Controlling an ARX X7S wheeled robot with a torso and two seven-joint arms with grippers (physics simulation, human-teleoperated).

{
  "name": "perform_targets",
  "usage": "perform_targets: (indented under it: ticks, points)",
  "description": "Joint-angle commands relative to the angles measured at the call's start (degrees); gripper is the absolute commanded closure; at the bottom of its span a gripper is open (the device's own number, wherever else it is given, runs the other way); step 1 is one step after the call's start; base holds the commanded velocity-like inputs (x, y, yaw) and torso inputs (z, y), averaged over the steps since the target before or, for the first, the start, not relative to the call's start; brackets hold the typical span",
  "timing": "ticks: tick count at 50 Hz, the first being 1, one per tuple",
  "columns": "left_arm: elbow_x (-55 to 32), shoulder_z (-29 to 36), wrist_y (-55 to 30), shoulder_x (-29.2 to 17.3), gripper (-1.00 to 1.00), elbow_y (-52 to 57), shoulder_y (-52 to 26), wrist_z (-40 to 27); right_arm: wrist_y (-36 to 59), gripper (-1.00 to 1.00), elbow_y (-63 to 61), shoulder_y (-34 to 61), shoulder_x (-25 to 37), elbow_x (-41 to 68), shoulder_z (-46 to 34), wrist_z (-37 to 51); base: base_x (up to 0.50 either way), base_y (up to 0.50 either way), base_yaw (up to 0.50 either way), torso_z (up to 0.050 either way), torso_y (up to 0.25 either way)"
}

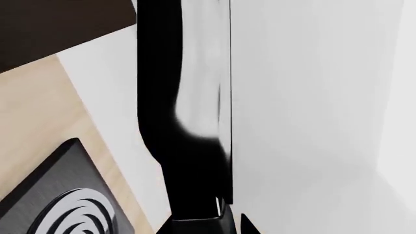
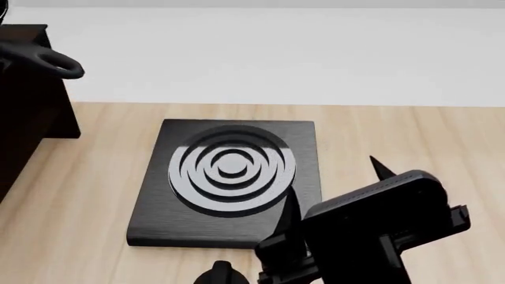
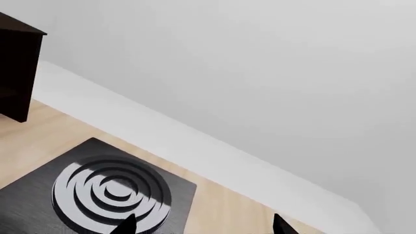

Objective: Put the frying pan on the cabinet shelf.

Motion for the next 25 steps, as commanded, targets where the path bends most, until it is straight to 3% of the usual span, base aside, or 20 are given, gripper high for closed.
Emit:
perform_targets:
  ticks: [1, 4, 5, 6, 7, 8, 9, 10, 12, 13, 15, 16, 21, 25]
  points:
    - [-4.83, -2.34, 1.82, -0.03, 1.0, 1.44, 0.07, 0.43, -2.09, -1.0, 0.37, -0.78, 0.07, -0.34, -0.53, -0.07, 0.0, 0.0, 0.0, 0.0, 0.0]
    - [-5.04, -2.41, 1.97, 0.08, 1.0, 1.37, 0.07, -0.07, -2.09, -1.0, 0.34, -0.9, 0.18, -0.36, -0.65, 0.0, 0.0, 0.0, 0.0, 0.0, 0.0]
    - [-3.46, -0.58, 0.11, -2.35, 1.0, -4.64, -3.0, 6.22, -2.13, -1.0, 0.36, -1.0, 0.15, -0.34, -0.6, 0.03, 0.0, 0.0, 0.0, 0.0, 0.011]
    - [5.14, 7.04, -0.97, -6.92, 1.0, -13.24, -11.13, 14.81, -2.35, -1.0, 0.45, -1.14, 0.21, -0.34, -0.63, 0.04, 0.0, 0.0, 0.0, 0.0, 0.0]
    - [5.78, 7.61, -0.87, -7.17, 1.0, -21.83, -13.06, 23.4, -2.36, -1.0, 0.45, -1.16, 0.26, -0.36, -0.7, 0.08, 0.0, 0.0, 0.0, 0.0, 0.0]
    - [6.25, 7.97, -0.71, -7.29, 1.0, -24.03, -13.73, 27.72, -2.09, -1.0, 0.2, -1.11, 0.2, -0.35, -0.7, 0.1, 0.0, 0.0, 0.0, 0.0, 0.0]
    - [6.23, 7.96, -0.7, -7.3, 1.0, -24.49, -13.96, 27.84, -1.95, -1.0, 0.04, -1.15, 0.18, -0.31, -0.69, 0.11, 0.0, 0.0, 0.0, 0.0, 0.01]
    - [6.33, 8.01, -0.58, -7.3, 1.0, -24.52, -13.98, 27.86, -2.04, -1.0, 0.02, -1.29, 0.26, -0.33, -0.73, 0.14, 0.0, 0.0, 0.0, 0.0, 0.0]
    - [1.66, 3.22, 0.43, -5.19, 1.0, -9.17, -4.06, 17.62, -2.57, -1.0, 0.35, -1.64, 0.39, -0.35, -0.67, 0.2, 0.0, 0.0, 0.0, 0.0, 0.0]
    - [-2.1, -1.74, 5.03, -2.4, 1.0, -2.1, 0.79, 9.02, -2.65, -1.0, 0.41, -1.69, 0.42, -0.35, -0.67, 0.23, 0.0, 0.0, 0.0, 0.0, 0.0]
    - [-8.18, -4.61, 5.51, 1.13, 1.0, 5.99, 3.22, -8.17, -2.61, -1.0, 0.35, -1.79, 0.39, -0.33, -0.65, 0.28, 0.0, 0.0, 0.0, 0.0, 0.0]
    - [-6.75, -4.34, 5.91, 0.76, 1.0, 4.15, 3.65, -8.6, -2.61, -1.0, 0.32, -1.87, 0.39, -0.34, -0.71, 0.33, 0.0, 0.0, 0.0, 0.0, 0.01]
    - [-3.7, -2.84, 5.79, -1.56, 1.0, -5.91, 1.49, 1.57, -3.03, -1.0, 0.53, -2.31, 0.48, -0.35, -0.91, 0.5, 0.0, 0.0, 0.0, 0.002, 0.0]
    - [-4.1, -3.39, 5.77, -1.4, 1.0, -3.56, 2.6, 2.37, -3.57, -1.0, 0.88, -2.56, 0.62, -0.32, -0.81, 0.54, 0.0, 0.0, 0.0, 0.0, 0.003]
